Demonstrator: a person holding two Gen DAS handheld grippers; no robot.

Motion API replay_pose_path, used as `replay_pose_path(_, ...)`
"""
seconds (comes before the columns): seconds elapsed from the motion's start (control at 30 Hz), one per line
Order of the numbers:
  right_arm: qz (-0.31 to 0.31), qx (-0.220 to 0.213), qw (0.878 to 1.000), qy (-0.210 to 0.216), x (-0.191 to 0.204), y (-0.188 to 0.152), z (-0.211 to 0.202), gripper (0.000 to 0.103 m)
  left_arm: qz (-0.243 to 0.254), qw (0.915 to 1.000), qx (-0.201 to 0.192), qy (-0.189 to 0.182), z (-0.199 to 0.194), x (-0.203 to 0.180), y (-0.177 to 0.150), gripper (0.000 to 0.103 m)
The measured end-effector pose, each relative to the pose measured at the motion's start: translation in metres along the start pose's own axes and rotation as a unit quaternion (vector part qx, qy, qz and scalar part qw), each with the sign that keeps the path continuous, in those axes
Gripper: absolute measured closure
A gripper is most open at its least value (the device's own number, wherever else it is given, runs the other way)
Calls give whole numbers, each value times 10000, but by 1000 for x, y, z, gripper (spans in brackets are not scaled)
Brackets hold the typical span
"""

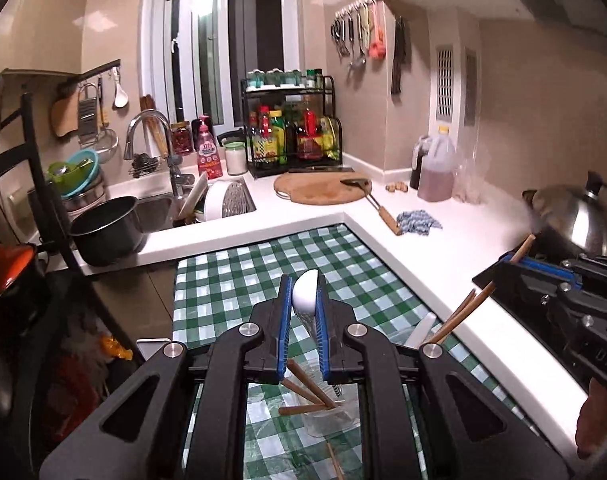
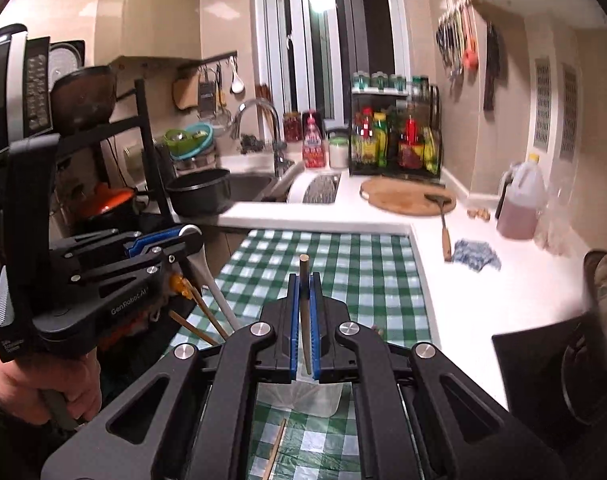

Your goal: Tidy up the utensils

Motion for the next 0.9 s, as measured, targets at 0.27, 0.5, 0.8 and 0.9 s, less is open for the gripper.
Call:
replay_pose_path(0.27, 104, 288, 9995, 31, -1, -23, 30, 98, -106, 9993, 340, -88, 29, 8, -22, 92)
replay_pose_path(0.5, 119, 548, 9984, -18, 1, -35, 43, 91, -280, 9990, 291, -180, 29, 15, -23, 78)
replay_pose_path(0.8, -45, 323, 9979, -554, -5, -24, 20, 73, -477, 9976, -460, -189, -13, 18, -5, 74)
replay_pose_path(0.9, -144, 84, 9971, -747, -5, -17, 2, 73, -480, 9962, -719, -99, -31, 19, 1, 74)
Point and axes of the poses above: each gripper's, at about its wrist camera, not at the fingertips, and z roughly the way its jaws point, x to its left, y to its top, the point moved 6 cm from there along z, roughly the way its jaws point, and after that the axes turned 6 degrees about -y, right-handed, at the moved point
